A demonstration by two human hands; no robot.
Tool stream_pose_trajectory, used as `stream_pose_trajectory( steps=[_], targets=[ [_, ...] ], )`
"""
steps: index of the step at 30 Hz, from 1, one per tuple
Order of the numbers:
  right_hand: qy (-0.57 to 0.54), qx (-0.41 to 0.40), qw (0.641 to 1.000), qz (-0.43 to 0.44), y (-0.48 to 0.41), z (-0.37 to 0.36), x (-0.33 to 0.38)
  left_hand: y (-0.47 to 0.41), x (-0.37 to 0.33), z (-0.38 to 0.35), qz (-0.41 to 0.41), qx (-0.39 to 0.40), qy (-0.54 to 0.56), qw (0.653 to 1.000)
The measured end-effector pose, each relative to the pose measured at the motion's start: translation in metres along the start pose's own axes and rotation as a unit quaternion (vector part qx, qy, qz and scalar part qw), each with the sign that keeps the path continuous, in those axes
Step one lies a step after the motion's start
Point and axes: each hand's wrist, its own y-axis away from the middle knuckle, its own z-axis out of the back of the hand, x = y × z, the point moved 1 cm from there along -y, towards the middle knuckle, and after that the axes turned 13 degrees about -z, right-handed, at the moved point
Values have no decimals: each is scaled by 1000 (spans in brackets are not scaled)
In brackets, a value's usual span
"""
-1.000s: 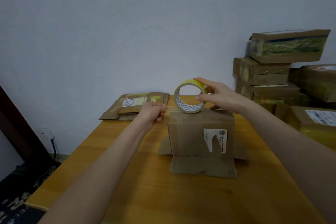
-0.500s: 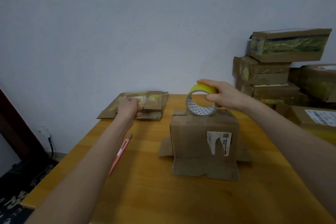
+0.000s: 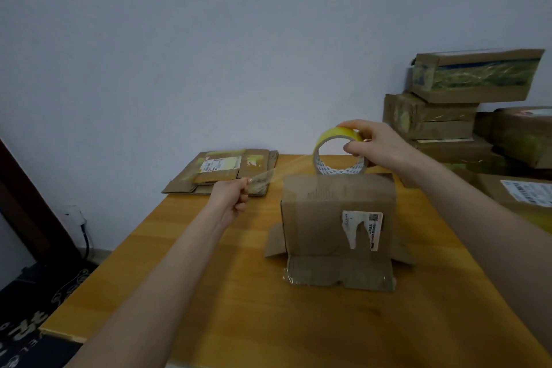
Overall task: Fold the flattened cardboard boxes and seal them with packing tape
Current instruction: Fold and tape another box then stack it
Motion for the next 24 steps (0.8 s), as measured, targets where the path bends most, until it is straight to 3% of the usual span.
stream_pose_trajectory(
  steps=[3,9,13,18,24],
  targets=[
    [-40,-27,999,8,-3,-2,6,-4,-14,0,-31,-20,-24,999],
    [-110,-57,991,53,-7,4,37,-6,-50,-2,-83,-49,26,995],
    [-29,-38,996,80,0,2,34,0,-42,3,-93,-54,-8,994],
    [77,-3,996,51,1,-14,4,6,-8,8,-39,-47,-35,998],
    [52,67,996,8,7,-10,4,7,6,10,-23,-46,-65,997]
  ],
)
